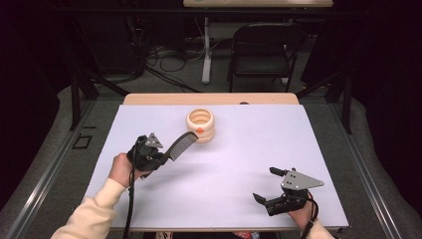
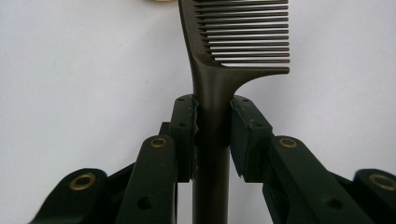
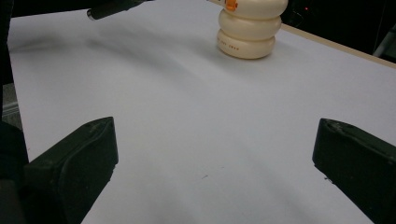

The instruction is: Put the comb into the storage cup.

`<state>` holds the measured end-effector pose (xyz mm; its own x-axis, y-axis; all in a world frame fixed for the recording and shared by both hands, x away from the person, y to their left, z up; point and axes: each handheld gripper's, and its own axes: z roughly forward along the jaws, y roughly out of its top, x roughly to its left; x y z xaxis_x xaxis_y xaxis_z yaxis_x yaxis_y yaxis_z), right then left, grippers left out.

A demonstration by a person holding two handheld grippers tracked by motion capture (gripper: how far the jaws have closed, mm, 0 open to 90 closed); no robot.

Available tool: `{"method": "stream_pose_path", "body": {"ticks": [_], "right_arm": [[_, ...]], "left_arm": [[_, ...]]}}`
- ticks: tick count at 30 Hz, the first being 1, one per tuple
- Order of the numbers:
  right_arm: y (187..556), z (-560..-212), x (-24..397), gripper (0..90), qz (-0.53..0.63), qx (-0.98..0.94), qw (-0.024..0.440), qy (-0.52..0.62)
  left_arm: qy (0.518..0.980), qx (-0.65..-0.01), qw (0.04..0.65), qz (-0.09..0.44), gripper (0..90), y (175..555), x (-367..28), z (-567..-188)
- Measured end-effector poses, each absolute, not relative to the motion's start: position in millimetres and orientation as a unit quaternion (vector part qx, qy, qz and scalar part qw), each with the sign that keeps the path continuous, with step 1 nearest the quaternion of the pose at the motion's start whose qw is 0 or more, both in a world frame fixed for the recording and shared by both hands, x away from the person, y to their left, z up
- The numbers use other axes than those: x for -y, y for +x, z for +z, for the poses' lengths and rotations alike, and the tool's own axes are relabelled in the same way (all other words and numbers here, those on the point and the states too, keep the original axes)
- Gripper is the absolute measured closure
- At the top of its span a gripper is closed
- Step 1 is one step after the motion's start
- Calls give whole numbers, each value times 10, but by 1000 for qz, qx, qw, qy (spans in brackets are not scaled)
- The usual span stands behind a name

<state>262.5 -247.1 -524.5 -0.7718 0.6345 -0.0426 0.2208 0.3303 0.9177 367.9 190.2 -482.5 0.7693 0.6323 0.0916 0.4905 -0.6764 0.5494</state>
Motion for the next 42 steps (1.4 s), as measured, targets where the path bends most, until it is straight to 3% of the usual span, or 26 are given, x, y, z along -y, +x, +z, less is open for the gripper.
{"method": "stream_pose_path", "body": {"ticks": [42], "right_arm": [[2636, -5255, 2473, 0, 509, -791, 199, 274]], "left_arm": [[859, -349, 323, 190, 723, 3822, -2087, -4806]]}}
